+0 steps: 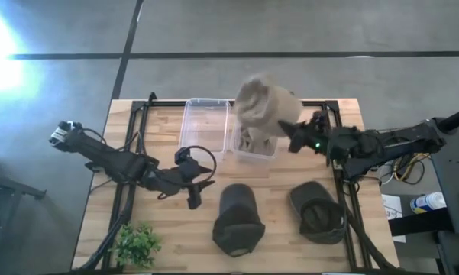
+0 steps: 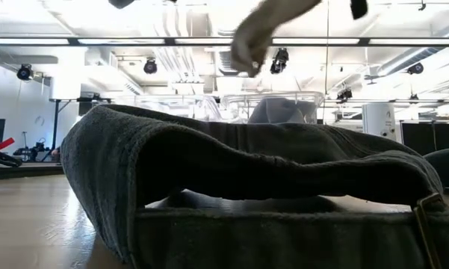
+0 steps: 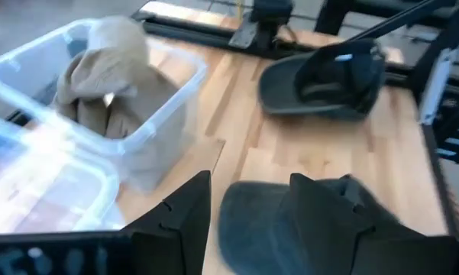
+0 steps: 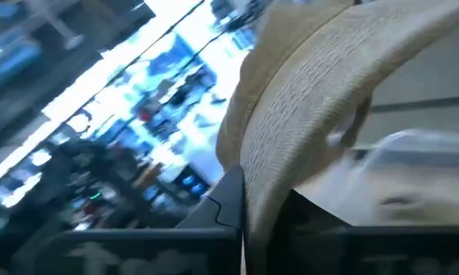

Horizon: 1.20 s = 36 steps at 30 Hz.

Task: Pick & Place hat
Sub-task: Put the brown cap into the right transparent bin

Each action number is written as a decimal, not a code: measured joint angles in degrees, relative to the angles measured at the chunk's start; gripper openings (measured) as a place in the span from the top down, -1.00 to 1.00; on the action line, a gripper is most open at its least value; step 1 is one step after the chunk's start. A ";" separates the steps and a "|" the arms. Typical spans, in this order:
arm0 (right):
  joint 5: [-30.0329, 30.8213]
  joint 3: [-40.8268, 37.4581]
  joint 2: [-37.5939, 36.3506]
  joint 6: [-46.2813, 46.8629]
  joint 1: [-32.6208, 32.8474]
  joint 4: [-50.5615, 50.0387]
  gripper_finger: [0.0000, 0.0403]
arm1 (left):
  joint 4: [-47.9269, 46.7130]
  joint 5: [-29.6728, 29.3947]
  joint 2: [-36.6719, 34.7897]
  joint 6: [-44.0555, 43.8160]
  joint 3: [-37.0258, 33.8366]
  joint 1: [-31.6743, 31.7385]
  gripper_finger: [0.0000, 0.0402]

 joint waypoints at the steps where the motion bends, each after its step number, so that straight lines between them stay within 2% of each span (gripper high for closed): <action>1: 0.31 0.00 -0.98 0.26 -0.78 -2.24 0.93 | -0.18 -0.52 -0.31 -0.40 -0.63 0.00 0.14; 5: -2.01 -0.17 -2.61 5.95 -3.65 -12.35 0.93 | -0.08 -1.14 -0.89 -3.31 -3.63 0.00 0.14; 11: -13.81 -0.17 0.94 17.10 -8.19 -23.61 0.93 | -0.24 -1.13 -0.82 -10.67 -9.11 0.00 0.14; 15: -19.47 0.78 5.29 16.73 -12.86 -20.86 0.93 | 0.18 -1.12 -0.82 -14.88 -12.21 0.00 0.14; 20: -24.63 6.27 13.18 13.66 -20.92 -20.51 0.93 | 0.76 -1.13 -0.82 -18.10 -14.12 0.00 0.14; 22: -28.63 9.42 16.97 10.64 -24.43 -20.67 0.93 | 1.05 -1.14 -0.82 -18.69 -14.53 0.00 0.14; 26: -40.32 14.39 26.39 6.93 -30.47 -24.07 0.93 | 1.80 -1.19 -0.82 -18.99 -14.59 0.00 0.14; 30: -46.58 15.89 33.28 5.94 -31.65 -24.69 0.94 | 1.87 -1.19 -0.82 -19.29 -14.62 0.00 0.14; 36: -47.32 15.13 37.20 6.20 -31.28 -25.92 0.94 | 1.83 -1.23 -0.82 -22.85 -16.67 -0.02 0.14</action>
